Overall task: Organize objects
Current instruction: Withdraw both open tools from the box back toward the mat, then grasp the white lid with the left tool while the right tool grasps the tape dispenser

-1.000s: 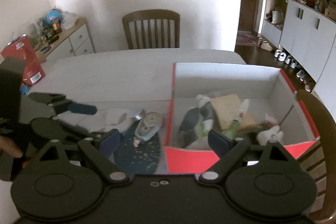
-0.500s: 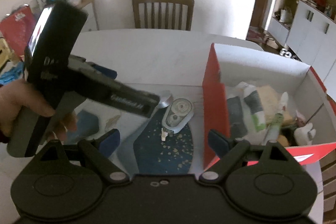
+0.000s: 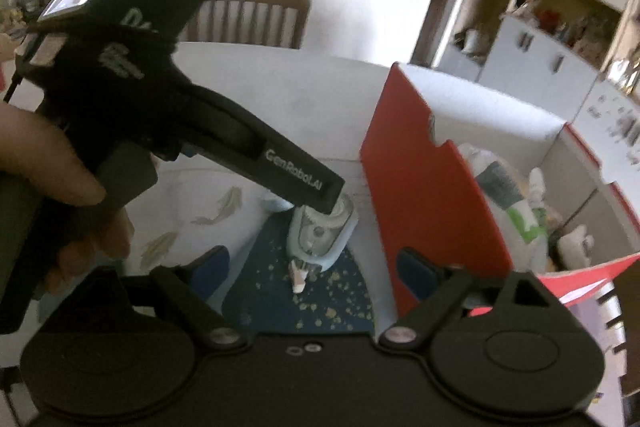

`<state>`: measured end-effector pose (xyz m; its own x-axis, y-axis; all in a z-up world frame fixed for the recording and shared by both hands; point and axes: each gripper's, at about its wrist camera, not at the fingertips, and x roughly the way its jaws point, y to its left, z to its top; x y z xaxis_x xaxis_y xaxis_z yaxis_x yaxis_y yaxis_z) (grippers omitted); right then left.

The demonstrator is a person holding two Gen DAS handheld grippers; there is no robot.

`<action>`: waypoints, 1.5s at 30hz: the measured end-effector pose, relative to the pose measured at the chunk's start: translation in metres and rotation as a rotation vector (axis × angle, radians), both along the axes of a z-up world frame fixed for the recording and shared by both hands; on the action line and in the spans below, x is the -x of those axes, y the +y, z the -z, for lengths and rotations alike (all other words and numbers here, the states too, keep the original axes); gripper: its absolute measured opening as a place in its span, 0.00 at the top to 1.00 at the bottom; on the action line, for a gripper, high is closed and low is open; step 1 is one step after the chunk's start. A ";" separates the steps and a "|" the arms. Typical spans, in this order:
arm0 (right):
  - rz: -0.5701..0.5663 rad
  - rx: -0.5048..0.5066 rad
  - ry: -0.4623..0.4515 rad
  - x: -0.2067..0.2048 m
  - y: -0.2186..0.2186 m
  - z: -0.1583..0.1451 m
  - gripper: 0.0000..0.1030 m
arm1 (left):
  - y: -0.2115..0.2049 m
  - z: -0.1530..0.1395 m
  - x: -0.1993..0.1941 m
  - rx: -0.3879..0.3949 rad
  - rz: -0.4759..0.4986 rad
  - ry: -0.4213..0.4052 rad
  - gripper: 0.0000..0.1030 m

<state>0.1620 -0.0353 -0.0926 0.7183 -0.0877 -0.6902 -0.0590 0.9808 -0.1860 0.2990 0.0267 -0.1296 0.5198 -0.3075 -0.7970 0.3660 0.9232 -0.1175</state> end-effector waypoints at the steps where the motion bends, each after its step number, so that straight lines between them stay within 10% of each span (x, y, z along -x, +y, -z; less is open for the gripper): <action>1: 0.010 0.017 -0.011 0.000 0.004 0.000 0.20 | 0.001 0.001 -0.001 0.002 0.003 -0.001 0.02; 14: 0.153 0.000 0.025 -0.020 0.015 0.030 0.23 | -0.010 0.005 -0.005 0.001 0.120 -0.017 0.06; 31: 0.223 -0.106 0.020 -0.051 -0.001 0.034 0.29 | -0.015 0.003 -0.012 0.098 0.211 0.041 0.62; 45: 0.206 -0.123 0.026 -0.065 -0.007 0.032 0.50 | 0.019 -0.011 -0.016 0.067 0.074 -0.010 0.62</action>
<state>0.2274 -0.0424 -0.1243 0.6760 -0.1447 -0.7225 0.1419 0.9877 -0.0651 0.3145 0.0453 -0.1184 0.5018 -0.3981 -0.7679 0.4347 0.8836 -0.1740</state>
